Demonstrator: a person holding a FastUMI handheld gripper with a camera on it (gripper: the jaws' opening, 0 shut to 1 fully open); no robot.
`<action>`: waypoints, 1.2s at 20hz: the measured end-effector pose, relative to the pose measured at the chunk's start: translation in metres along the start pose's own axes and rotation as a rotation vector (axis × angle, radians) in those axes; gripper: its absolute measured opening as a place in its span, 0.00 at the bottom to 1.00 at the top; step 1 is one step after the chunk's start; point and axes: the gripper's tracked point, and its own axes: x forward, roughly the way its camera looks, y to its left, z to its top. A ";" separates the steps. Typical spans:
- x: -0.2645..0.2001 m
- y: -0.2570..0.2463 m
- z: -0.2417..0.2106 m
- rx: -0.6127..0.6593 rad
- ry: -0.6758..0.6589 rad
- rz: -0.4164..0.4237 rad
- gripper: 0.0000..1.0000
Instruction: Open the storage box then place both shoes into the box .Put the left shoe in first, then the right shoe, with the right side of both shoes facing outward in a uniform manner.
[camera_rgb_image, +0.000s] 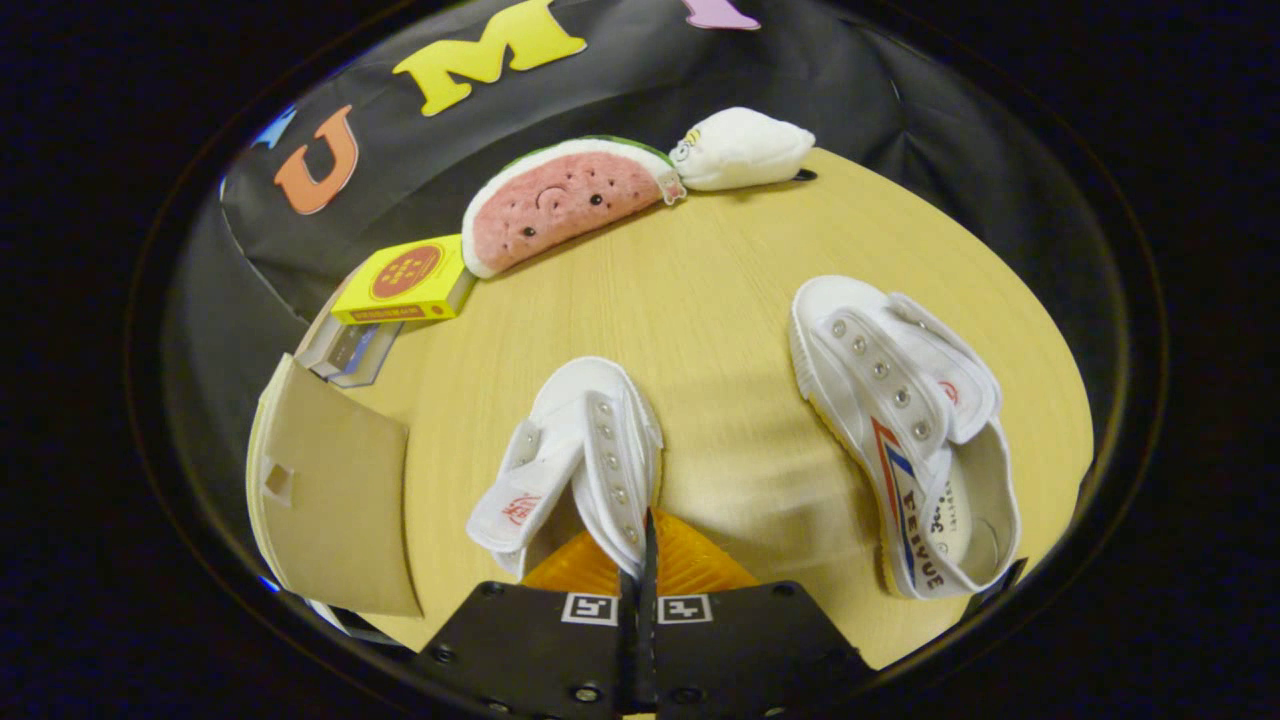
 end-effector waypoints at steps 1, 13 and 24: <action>-0.006 0.005 -0.002 0.017 0.002 0.005 0.00; -0.143 0.160 0.027 0.199 -0.136 0.080 0.00; -0.126 0.356 -0.014 0.171 -0.091 0.209 0.00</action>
